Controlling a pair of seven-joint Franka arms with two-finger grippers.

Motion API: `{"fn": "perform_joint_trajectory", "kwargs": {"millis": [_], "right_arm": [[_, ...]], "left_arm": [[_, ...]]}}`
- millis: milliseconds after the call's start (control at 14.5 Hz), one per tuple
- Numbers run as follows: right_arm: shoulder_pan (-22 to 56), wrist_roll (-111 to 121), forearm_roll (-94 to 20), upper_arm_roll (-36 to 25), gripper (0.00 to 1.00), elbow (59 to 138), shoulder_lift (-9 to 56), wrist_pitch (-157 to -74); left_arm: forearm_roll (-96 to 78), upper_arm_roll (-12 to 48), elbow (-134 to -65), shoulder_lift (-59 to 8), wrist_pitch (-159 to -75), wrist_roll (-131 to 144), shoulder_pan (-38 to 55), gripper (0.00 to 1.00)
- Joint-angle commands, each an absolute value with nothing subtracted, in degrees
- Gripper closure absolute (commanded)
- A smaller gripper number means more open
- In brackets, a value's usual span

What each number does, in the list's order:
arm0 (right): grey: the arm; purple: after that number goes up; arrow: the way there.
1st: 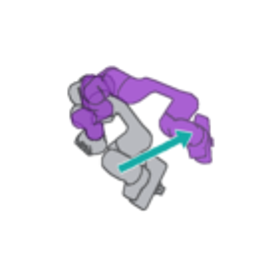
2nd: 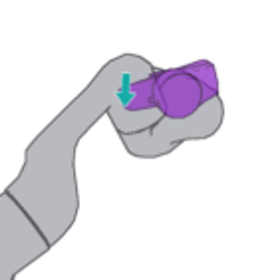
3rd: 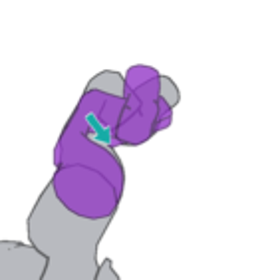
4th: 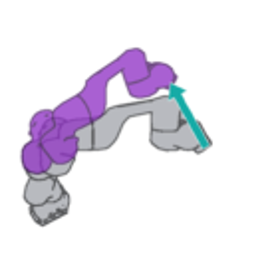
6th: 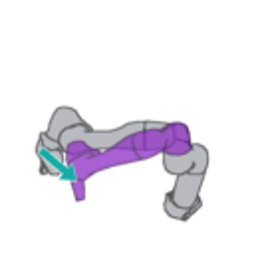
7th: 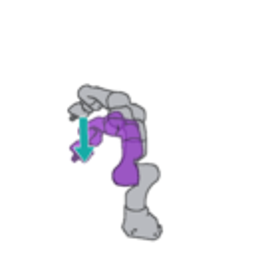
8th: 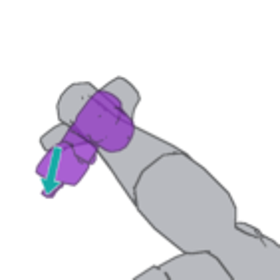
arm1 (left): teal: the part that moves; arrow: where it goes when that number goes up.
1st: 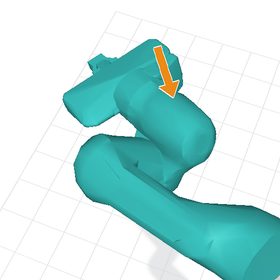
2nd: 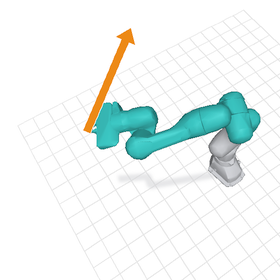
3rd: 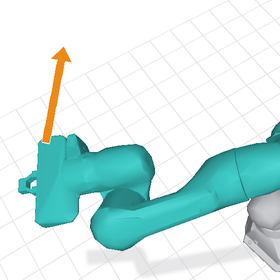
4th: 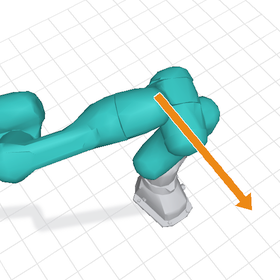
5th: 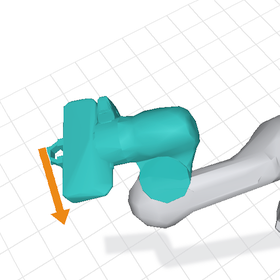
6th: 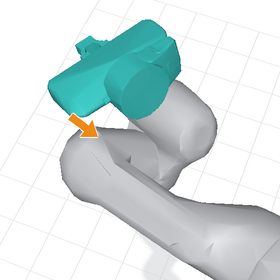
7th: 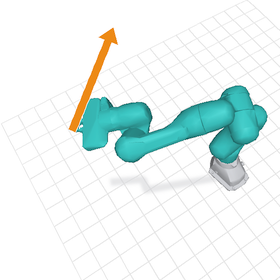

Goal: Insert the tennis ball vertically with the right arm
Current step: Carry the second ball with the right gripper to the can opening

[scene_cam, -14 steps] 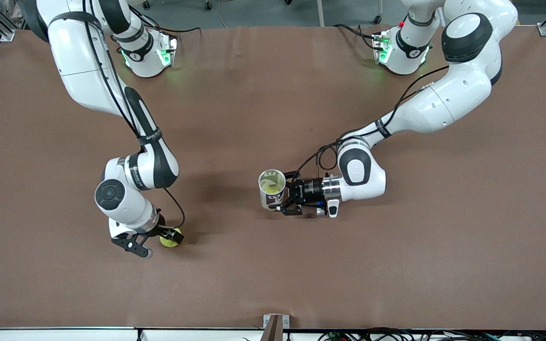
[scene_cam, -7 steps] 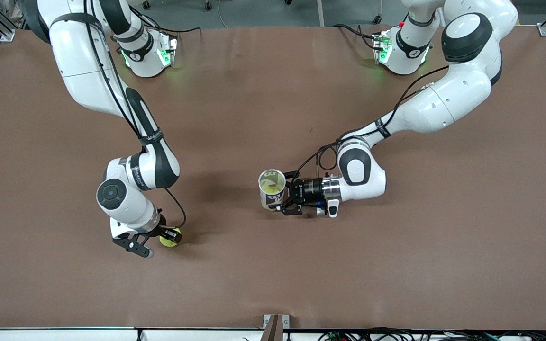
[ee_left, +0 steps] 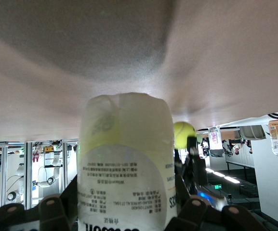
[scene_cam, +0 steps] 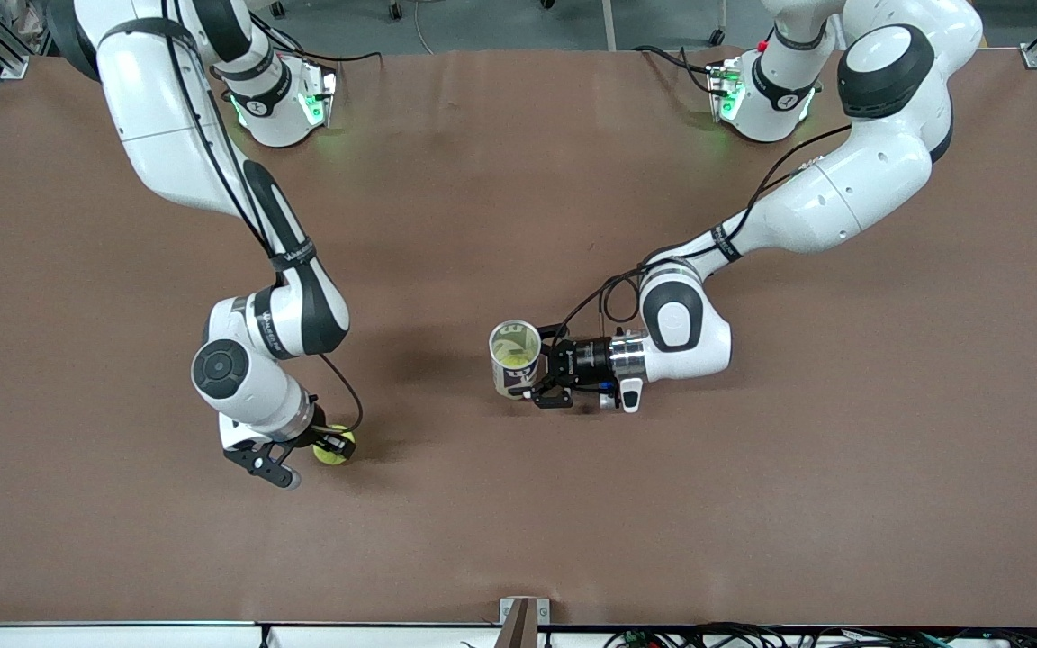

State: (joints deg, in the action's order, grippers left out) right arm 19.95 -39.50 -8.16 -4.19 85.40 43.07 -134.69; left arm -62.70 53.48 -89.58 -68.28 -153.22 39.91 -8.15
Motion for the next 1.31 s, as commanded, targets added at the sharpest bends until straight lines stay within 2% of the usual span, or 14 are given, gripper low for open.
{"fn": "perform_joint_trajectory", "kwargs": {"millis": [0,346,554,900,1246], "right_arm": [[22.8,-47.4,-10.4,-3.8,1.0,82.3,37.6,-124.5],[25.2,-64.8,-12.2,1.0,1.0,73.5,34.5,-111.6],[26.6,-75.0,-12.0,3.9,1.0,68.7,34.4,-107.8],[32.8,-85.5,-11.4,3.9,1.0,66.6,34.5,-107.8],[34.9,-87.7,-11.3,3.6,0.99,66.7,34.9,-109.1]], "left_arm": [[-64.7,53.7,-88.7,-68.5,-153.4,38.4,-7.6,0.23],[-64.7,53.1,-88.7,-68.5,-153.4,38.4,-7.6,0.23],[-64.7,52.9,-88.6,-68.5,-153.4,38.4,-7.3,0.23],[-64.7,52.9,-88.6,-68.4,-153.4,38.4,-7.3,0.23],[-64.7,52.9,-88.6,-68.4,-153.4,38.4,-7.2,0.23]]}}
